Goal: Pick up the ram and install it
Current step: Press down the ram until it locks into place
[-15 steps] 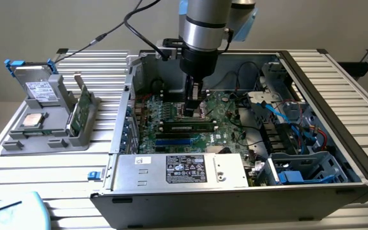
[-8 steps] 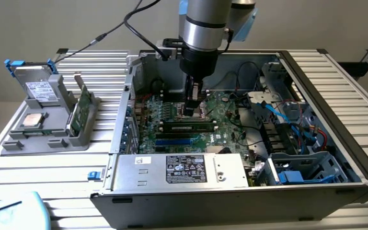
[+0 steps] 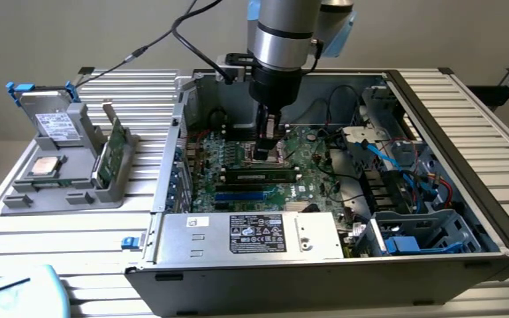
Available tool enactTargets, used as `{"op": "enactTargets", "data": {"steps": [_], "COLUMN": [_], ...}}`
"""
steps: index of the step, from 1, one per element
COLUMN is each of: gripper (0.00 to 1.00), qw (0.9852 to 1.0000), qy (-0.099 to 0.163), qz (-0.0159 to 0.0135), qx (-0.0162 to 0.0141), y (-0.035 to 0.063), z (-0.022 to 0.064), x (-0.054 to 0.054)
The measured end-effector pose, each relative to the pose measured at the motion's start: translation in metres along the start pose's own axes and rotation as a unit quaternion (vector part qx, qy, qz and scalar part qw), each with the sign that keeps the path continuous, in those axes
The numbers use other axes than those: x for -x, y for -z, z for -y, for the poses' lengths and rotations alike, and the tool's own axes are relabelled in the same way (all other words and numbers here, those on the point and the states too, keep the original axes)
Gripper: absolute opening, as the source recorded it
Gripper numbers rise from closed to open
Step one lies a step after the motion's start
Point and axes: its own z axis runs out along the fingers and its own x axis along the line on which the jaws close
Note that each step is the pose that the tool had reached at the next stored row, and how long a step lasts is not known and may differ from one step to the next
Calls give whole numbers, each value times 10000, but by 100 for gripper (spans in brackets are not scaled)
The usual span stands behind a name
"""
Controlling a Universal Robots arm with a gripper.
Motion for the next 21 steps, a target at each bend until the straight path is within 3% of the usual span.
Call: {"op": "enactTargets", "data": {"steps": [2,4,9,15,21], "gripper": [11,11,11,11,11], "qw": [10000,10000,9999,9997,9993], "qy": [7,24,54,146,249], "qz": [38,55,63,64,57], "qx": [-17,-40,-72,-190,-262], "y": [1,3,7,-26,-63], "z": [21,48,128,147,176], "x": [2,4,-17,-45,-48]}}
